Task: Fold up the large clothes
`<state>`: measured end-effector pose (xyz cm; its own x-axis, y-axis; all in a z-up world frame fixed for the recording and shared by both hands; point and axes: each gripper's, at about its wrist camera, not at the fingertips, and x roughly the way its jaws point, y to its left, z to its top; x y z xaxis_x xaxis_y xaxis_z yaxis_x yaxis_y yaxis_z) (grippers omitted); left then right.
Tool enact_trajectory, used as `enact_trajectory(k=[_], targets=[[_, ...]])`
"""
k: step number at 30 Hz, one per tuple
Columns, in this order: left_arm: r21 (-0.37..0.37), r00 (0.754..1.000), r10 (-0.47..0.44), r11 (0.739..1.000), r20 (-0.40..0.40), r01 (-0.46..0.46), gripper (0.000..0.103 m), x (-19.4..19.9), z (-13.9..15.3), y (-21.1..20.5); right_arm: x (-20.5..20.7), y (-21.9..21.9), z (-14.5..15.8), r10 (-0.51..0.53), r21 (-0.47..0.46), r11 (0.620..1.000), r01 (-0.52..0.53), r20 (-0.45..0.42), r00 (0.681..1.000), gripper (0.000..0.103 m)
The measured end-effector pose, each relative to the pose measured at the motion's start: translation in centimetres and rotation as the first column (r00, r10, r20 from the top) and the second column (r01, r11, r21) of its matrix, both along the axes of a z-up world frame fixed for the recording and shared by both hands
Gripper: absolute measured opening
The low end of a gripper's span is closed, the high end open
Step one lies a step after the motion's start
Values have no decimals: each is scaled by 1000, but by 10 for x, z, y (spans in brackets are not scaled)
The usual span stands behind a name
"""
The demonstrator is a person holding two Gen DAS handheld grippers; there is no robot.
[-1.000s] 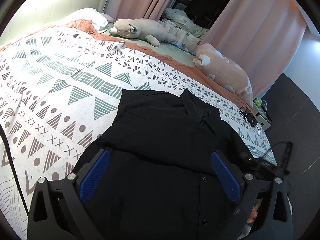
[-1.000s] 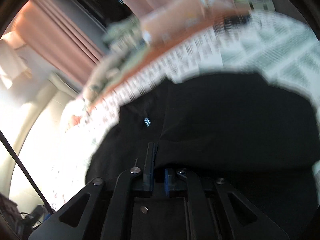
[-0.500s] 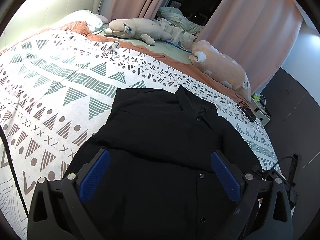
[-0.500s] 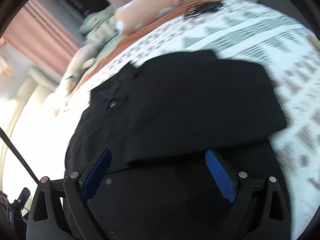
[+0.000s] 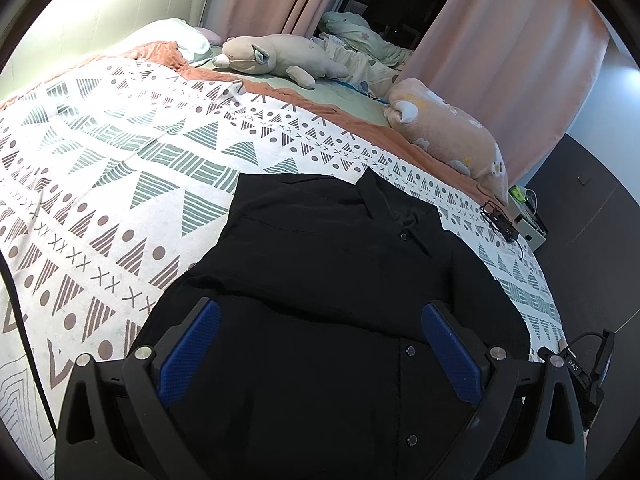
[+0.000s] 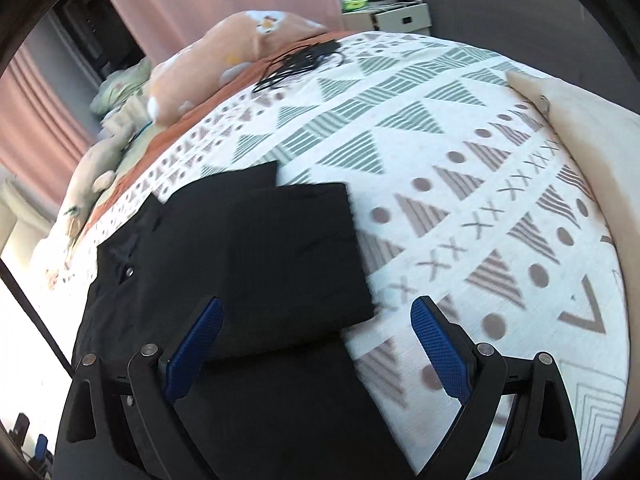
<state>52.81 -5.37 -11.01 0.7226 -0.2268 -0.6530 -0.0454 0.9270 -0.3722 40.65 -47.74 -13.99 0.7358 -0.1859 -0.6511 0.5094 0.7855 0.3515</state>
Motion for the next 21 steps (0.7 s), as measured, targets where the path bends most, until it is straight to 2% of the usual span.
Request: enact_trajectory(k=[1,3,6,7,8,10,12,15,21], targets=[[2,1000,-1,1000,-1,1,103,0,0,0,0,-2,0,-12,-9,1000,12,3,1000,93],[3,1000,-5,1000,-8,5,103,2,-2,-2,7,1,-6,-11,-28,1000,11,-2,1000,81],[2,1000,-15,1000,-15,15,103,3,-4,-4,30,5,-19,16,-53,998,-19,-42,999,70],[3,1000,-16,1000,-14,16,103,3,-4,-4,38,5,-25,27,-54,998,-31,-64,998,64],[2,1000,-15,1000,-12,15,103,3,-3,-3,46,6,-33,42,-41,998,-46,-94,995,52],[-3,1000,-13,1000,-10,13,103,2,-3,-2,50,7,-41,36,-46,998,-42,-114,993,45],[-11,1000,-12,1000,-11,11,103,3,-3,-1,49,12,-39,43,-73,996,-51,-116,992,30],[-18,1000,-14,1000,-10,14,103,2,-2,0,44,16,-31,60,-49,997,-63,-73,996,24],[-43,1000,-3,999,6,3,103,0,4,10,35,29,-12,125,-4,992,-125,48,991,22]])
